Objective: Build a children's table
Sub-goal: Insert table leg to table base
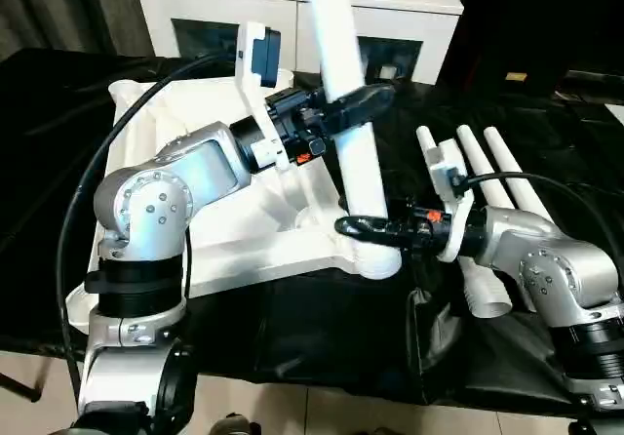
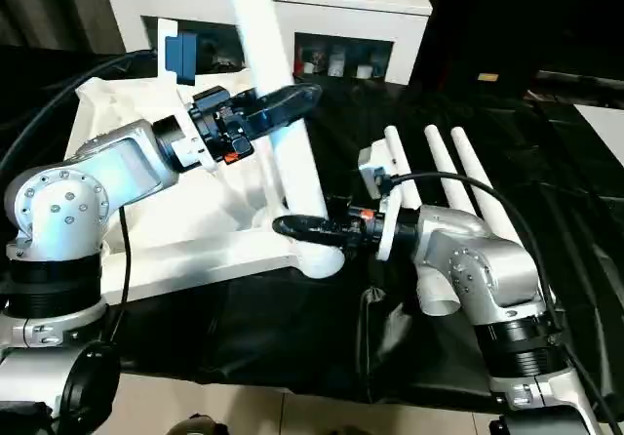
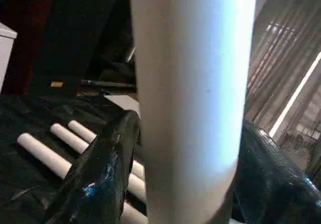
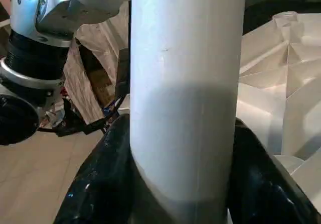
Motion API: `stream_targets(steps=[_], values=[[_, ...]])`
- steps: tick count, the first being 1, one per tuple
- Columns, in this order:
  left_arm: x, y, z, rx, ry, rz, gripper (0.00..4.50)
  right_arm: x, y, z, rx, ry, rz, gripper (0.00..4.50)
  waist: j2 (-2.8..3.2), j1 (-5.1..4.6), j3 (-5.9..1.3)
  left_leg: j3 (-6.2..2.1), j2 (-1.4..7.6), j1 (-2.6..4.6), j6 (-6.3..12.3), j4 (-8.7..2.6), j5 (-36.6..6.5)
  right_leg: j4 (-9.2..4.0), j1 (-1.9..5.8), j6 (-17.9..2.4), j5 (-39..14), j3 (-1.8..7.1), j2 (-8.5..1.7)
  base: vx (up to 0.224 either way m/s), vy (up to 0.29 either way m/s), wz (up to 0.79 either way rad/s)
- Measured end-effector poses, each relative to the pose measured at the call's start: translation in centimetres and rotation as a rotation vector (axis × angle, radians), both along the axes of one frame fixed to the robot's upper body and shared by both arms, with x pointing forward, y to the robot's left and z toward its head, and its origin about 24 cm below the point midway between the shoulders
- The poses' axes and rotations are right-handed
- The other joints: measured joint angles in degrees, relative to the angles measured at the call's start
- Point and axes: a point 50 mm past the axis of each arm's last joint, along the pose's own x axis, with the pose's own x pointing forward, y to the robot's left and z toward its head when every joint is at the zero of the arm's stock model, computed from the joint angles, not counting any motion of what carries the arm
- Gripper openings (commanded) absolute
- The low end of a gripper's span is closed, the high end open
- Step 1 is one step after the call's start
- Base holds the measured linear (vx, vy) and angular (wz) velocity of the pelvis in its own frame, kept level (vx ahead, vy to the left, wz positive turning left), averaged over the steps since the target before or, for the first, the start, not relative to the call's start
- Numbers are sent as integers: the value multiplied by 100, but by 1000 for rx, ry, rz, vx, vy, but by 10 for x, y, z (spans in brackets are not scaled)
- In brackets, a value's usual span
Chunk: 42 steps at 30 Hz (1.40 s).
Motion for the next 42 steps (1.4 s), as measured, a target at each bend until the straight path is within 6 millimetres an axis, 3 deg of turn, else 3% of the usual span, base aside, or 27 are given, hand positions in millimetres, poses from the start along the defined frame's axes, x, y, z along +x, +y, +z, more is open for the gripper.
stream_targets(steps=[3, 5, 7, 10, 20, 28, 40, 42], values=[[0, 0, 0, 5, 0, -3, 254, 0, 0, 0, -5, 0, -2, 188, 0, 2, 0, 0, 0, 0, 0, 0, 0, -1, 1, -8, 5, 0, 0, 0, 0, 0], [0, 0, 0, 13, -1, -5, 217, 0, 1, -1, -13, -2, -1, 188, 0, 2, 0, 0, 0, -1, 0, 0, 0, -2, 1, -13, 8, 0, 0, 0, 0, 0], [0, 0, -1, 14, -2, -9, 213, 0, 1, -1, -17, -5, -3, 188, 0, 1, 0, 0, 0, -1, 0, 0, 0, -2, 0, -14, 8, 0, 0, 0, 0, 0], [-1, -1, -1, 32, -17, -11, 189, 1, 1, -2, -28, -12, -6, 258, -3, 1, 2, 0, 0, -1, 0, -1, 0, -2, 0, -13, 8, 0, 0, 0, 0, 0], [-3, -9, -8, 219, -94, -53, 181, 4, 4, 3, -106, -53, 22, 339, -8, -4, 4, 1, 0, 0, 0, -1, 0, 0, -1, 9, -5, 1, 0, 0, 0, 0], [-4, -14, -2, 257, -156, -92, 181, 6, 2, 8, -134, -44, 62, 341, -13, -3, 5, 3, 0, 0, 0, -1, 0, -1, 0, -14, 9, 2, 0, 0, 0, 0], [-9, -20, -5, 272, -176, -165, 180, 6, 4, -4, -167, 37, 113, 341, -32, -3, 5, 3, 0, 0, 0, 0, 0, 3, -1, -16, 10, 2, 0, 0, 0, 0], [-9, -21, -4, 270, -180, -167, 180, 6, 5, -4, -170, 36, 116, 314, -34, -3, 5, 3, 0, 1, 0, 0, 0, 4, 0, -16, 10, 2, 0, 0, 0, 0]])
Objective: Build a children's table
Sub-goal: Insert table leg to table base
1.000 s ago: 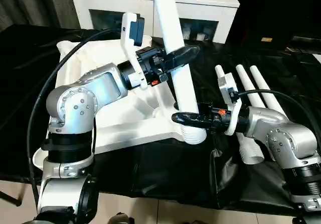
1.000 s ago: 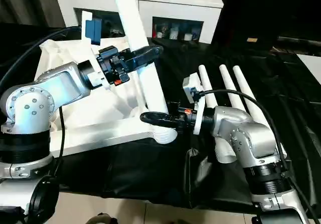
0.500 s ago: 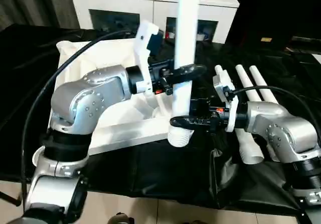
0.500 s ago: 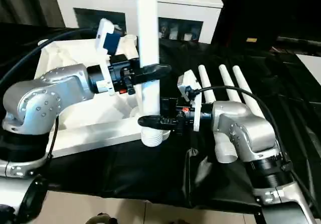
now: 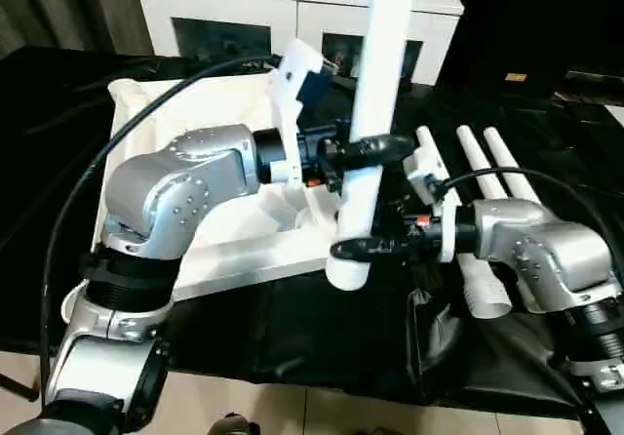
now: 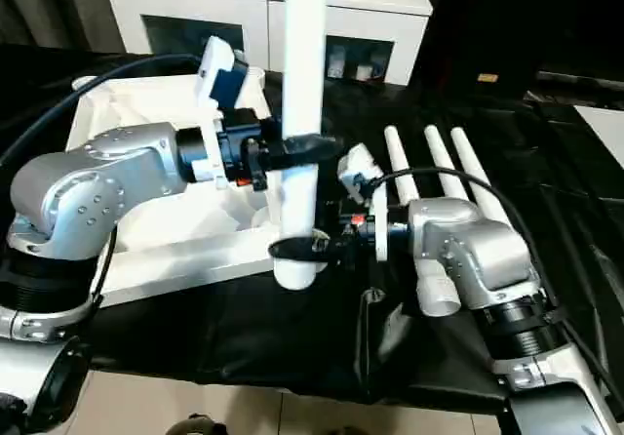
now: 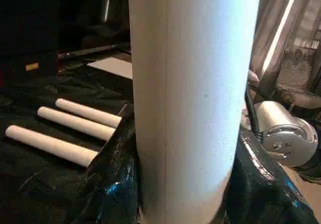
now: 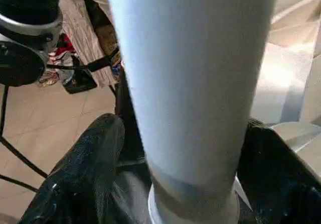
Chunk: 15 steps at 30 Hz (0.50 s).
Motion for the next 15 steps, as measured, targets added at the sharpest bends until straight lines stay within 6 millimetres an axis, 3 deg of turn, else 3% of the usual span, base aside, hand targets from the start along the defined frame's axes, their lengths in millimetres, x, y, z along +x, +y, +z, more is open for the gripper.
stream_targets(steps=[15], values=[[-4, -4, -1, 14, -10, -40, 180, 1, 3, 0, -48, -21, 35, 201, -5, 1, -1, 0, 0, 1, 0, 0, 0, 5, -1, -1, 0, 0, 0, 0, 0, 0]])
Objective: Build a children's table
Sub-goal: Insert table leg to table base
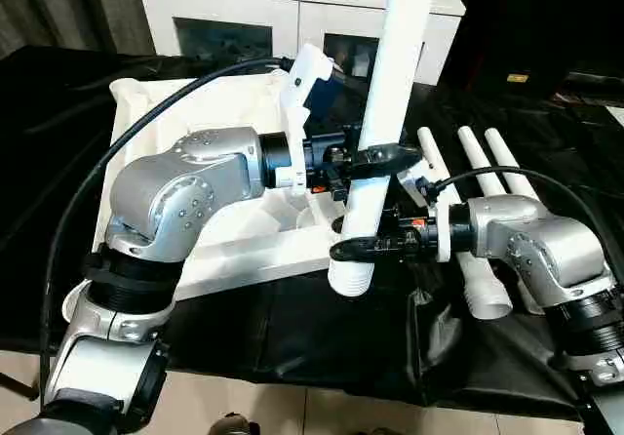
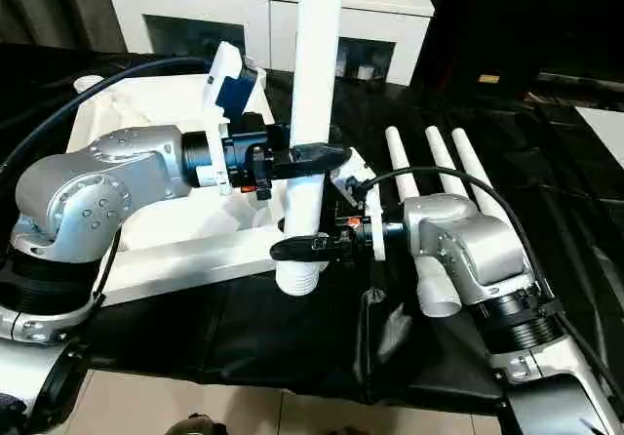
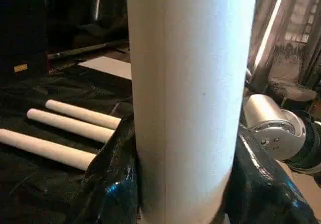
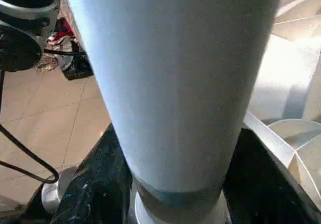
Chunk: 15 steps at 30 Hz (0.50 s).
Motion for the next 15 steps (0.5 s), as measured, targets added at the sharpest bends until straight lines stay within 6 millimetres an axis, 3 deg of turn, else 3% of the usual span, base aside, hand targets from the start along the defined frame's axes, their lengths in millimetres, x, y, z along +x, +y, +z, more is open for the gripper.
stream_targets(steps=[14, 15], values=[[2, 0, -1, 2, 0, 14, 180, 0, 0, 0, -10, -22, 4, 191, 1, 0, 0, 0, 0, 3, -1, 0, 1, 4, 1, -4, 2, 0, 0, 0, 0, 0], [2, 0, -1, 2, 2, 14, 236, 0, 0, 0, -10, -22, 4, 190, 1, 0, 0, 0, 0, 3, -1, 0, 1, 4, 1, -4, 2, 0, 0, 0, 0, 0]])
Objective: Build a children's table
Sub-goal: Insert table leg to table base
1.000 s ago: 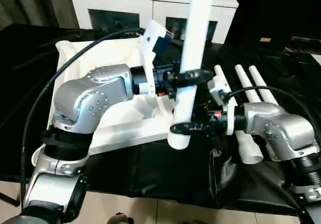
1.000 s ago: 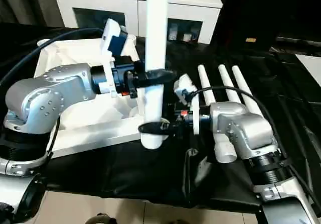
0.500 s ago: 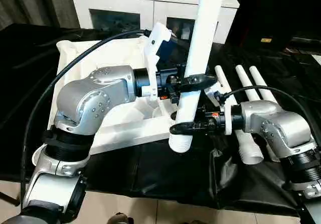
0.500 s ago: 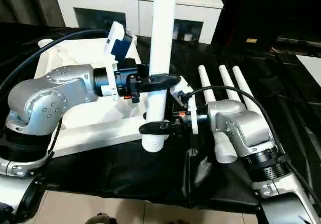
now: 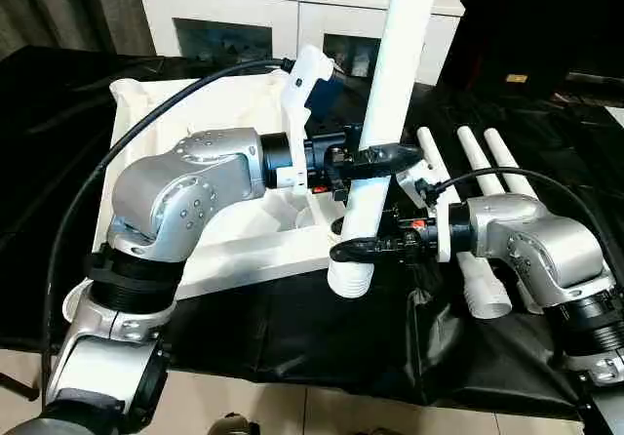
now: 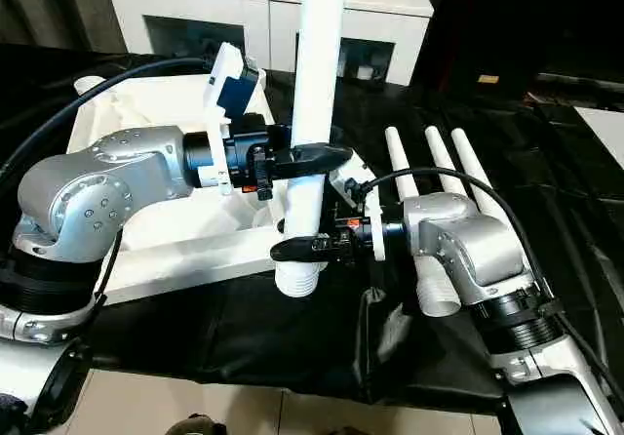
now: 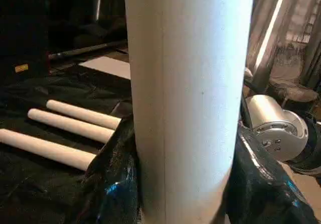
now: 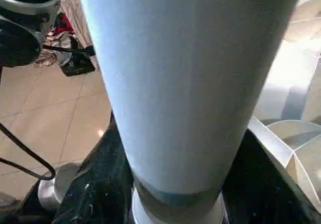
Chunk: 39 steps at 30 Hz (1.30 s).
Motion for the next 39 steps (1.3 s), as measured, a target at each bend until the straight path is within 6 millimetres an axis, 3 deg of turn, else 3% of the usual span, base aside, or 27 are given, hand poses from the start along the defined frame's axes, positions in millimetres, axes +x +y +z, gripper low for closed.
stream_targets(steps=[6, 11, 16, 20, 22, 27, 29, 31, 33, 39], values=[[1, 7, 3, -40, 38, 6, 294, -1, -2, -2, 5, 9, -4, 187, 1, 0, 0, 0, 0, 1, 0, 0, 0, 2, 1, -1, 0, 0, 0, 0, 0, 0], [3, 16, 8, -59, 27, 21, 343, 3, -14, 6, 19, -17, -59, 187, 3, 10, -1, -1, 0, 2, 0, 0, 0, 1, 3, -3, 2, -1, 0, 0, 0, 0], [6, 30, 10, -83, -49, 52, 345, 7, -27, 6, 37, -43, -164, 187, 17, -2, -4, -1, 0, 9, 0, 0, 0, 2, 8, -3, 2, -1, 0, 0, 0, 0], [21, 86, -16, 45, -138, 318, 345, 24, -57, 6, 16, -129, -449, 187, 45, -102, -15, -7, 1, 14, -7, -3, 3, 4, 6, 0, 3, -5, 2, 0, 0, 0], [21, 96, -32, 156, -177, 367, 345, 28, -66, 4, -9, -163, -549, 187, 45, -125, -15, -8, 1, 14, -7, -4, 3, 3, 8, 4, 1, -5, 2, 0, 0, 0], [4, 59, -94, 340, -116, 216, 345, 25, -47, -18, 17, -116, -595, 187, 39, -100, -16, -4, -5, -1, -6, -3, 3, -6, 5, 4, 0, 1, -3, 0, 0, 0], [2, 53, -109, 390, -111, 171, 309, 22, -43, -25, 11, -101, -590, 187, 37, -99, -15, -4, -4, 0, -6, -4, 3, -4, 2, 3, 1, 1, -2, 0, 0, 0], [4, 57, -120, 439, -97, 175, 309, 20, -42, -28, 3, -93, -584, 187, 37, -117, -14, -4, -3, 5, -6, -6, 3, 2, 0, 4, 0, 1, -1, 0, 0, 0], [6, 61, -130, 486, -93, 172, 273, 20, -41, -29, -6, -94, -584, 186, 37, -140, -14, -4, -3, 7, -7, -9, 3, 2, 0, 5, 0, 0, -2, 0, 0, 0], [8, 65, -150, 582, -104, 143, 220, 21, -36, -32, -9, -96, -594, 186, 40, -159, -15, -4, -3, 13, -7, -9, 3, 2, 2, 7, -1, 1, -2, 0, 0, 0]])
